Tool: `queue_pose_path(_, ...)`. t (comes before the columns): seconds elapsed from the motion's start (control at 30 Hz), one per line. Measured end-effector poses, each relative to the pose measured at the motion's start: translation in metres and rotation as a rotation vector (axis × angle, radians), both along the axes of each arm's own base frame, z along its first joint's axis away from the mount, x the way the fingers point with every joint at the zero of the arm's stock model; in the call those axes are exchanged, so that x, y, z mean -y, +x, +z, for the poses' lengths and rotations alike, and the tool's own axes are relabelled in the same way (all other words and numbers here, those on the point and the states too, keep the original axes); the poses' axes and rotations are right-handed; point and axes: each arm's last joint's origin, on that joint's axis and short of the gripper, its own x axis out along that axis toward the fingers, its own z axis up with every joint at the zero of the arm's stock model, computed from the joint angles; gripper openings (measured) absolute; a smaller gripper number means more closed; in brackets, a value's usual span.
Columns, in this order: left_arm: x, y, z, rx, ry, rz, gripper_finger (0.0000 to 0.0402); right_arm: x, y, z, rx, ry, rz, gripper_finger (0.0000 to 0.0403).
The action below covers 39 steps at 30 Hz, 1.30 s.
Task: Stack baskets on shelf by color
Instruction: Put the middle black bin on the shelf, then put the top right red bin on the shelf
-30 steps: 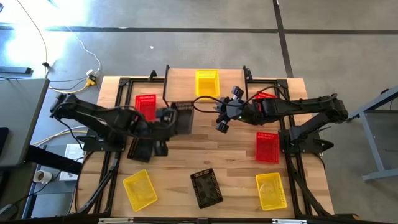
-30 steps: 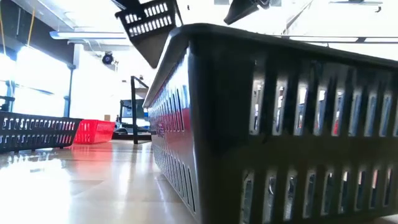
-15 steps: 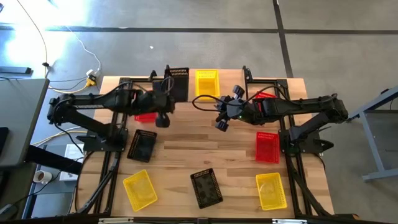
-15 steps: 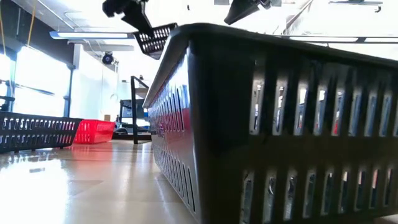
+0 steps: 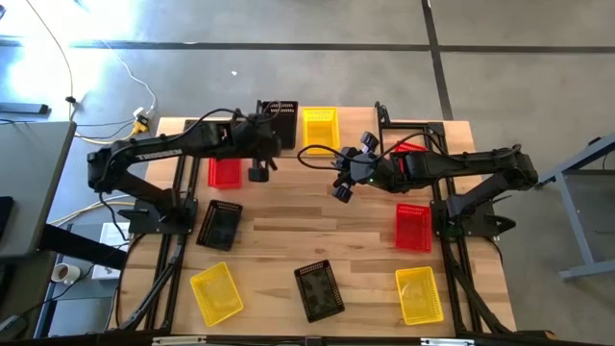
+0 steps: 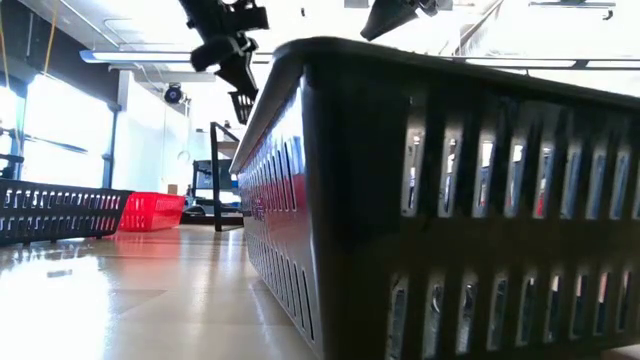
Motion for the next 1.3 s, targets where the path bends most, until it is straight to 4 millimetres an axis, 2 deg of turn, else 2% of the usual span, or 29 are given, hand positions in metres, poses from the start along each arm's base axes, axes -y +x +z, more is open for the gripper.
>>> queue_pose_path(0.63,-0.014,0.013,-0.025,-0.062,-0.065,0.031,0.0001,0.009,0.0,0.0,-0.001,0.001,-0.024,0.0073)
queue_pose_path(1.3,-0.013,0.014,-0.025,-0.077,-0.05,0.035,0.006,0.008,0.0,0.0,0.0,0.006,-0.021,0.0073)
